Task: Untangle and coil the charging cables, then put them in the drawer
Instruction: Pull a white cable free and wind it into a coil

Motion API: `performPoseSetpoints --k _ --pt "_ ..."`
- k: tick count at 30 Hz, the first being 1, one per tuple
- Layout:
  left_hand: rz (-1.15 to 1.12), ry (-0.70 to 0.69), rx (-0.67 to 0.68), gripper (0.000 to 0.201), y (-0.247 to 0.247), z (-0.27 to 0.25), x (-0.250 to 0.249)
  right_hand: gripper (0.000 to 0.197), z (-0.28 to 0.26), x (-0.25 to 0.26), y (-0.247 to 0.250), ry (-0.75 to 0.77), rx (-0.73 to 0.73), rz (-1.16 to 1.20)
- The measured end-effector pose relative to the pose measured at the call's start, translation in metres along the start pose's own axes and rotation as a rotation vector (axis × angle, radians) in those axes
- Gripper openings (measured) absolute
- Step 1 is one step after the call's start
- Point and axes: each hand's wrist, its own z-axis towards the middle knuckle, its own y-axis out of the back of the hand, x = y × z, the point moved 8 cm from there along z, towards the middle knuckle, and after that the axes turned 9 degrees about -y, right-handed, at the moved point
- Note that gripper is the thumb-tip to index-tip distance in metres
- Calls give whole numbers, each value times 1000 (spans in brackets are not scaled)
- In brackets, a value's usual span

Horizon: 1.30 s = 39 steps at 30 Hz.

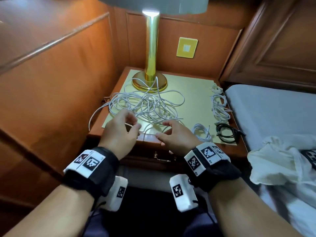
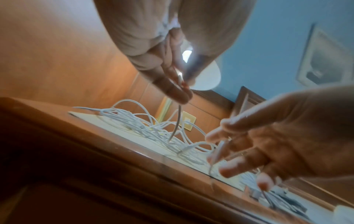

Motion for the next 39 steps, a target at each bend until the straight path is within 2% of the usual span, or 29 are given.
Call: performPoseSetpoints --k 2,4,7,12,15,19,22,24,25,26,28,31,34,36,39 --pt "-101 -4 -132 25 22 -4 8 61 11 3 -5 -17 0 -2" --pt "-171 -12 -260 24 44 -8 12 56 23 6 -9 -36 -1 46" --pt "-207 22 -409 22 75 -12 25 56 38 9 -10 -71 17 133" --pt "-237 51 -516 22 103 -23 46 62 57 10 0 -64 -51 110" --pt "-274 91 -497 12 105 -26 52 64 62 5 10 -95 -79 120" --pt "-482 283 -459 16 91 -28 62 66 49 10 17 -81 -117 -50" --pt "-585 383 -424 19 82 -33 60 52 35 14 18 -106 -152 -245" --pt "-623 428 -377 19 75 -36 57 29 31 17 21 -137 -195 -400" --pt "-641 449 -345 19 72 -38 55 24 30 19 23 -142 -215 -429" --pt "-658 467 -313 19 68 -40 54 27 31 21 21 -141 -216 -426" --pt "-688 498 -264 21 62 -42 52 40 30 23 6 -171 -115 -325" --pt "-732 554 -212 23 51 -47 52 67 26 25 -33 -289 110 8" --pt "-729 601 -114 22 38 -51 48 94 21 39 -54 -344 241 355" --pt "-712 609 -32 22 29 -53 45 97 16 52 -61 -346 338 560" --pt "-691 600 67 23 21 -54 44 92 13 58 -68 -332 418 531"
